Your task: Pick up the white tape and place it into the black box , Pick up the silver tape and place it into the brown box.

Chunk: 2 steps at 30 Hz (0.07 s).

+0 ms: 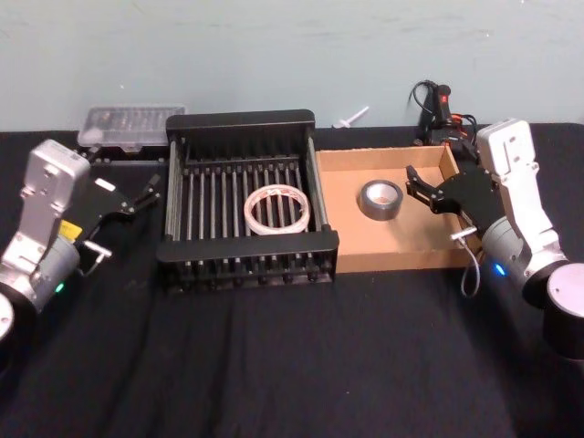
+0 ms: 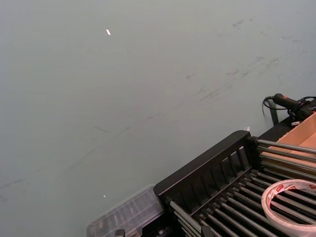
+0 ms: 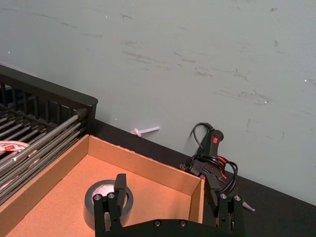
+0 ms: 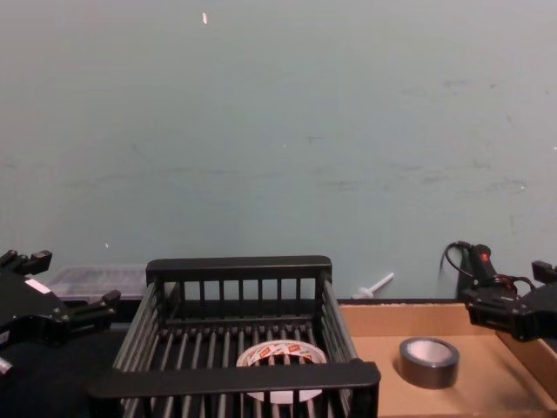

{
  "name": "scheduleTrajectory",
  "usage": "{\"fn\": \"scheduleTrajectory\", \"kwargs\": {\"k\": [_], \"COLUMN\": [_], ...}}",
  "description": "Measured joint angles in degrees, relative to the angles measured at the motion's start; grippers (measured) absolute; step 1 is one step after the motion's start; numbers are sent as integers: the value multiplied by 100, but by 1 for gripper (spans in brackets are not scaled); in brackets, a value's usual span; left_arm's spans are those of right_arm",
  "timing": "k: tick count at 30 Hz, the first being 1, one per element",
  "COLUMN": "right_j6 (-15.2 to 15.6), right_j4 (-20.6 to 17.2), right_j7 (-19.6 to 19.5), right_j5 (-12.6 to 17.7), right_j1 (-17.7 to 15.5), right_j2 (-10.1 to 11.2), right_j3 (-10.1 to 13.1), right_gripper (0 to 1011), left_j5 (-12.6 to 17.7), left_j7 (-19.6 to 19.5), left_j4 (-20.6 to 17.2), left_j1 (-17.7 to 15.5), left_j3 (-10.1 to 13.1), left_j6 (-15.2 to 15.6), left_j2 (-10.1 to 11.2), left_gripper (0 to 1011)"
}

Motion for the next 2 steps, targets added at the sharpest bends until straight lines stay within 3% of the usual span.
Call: {"fn": "scheduleTrajectory", "kwargs": {"k": [2], "right_j6": [0], "right_j4": [0], "right_j7": [0], "right_j5": [0], "right_j1": [0], "right_j2": [0], "right_j3": [0], "right_gripper": [1003], "left_j5": [0], "left_j7": [0], "left_j4": [0], "left_j1": [0], "left_j3": [0], "left_j6": [0], "left_j2": [0], "left_gripper": [1001]}}
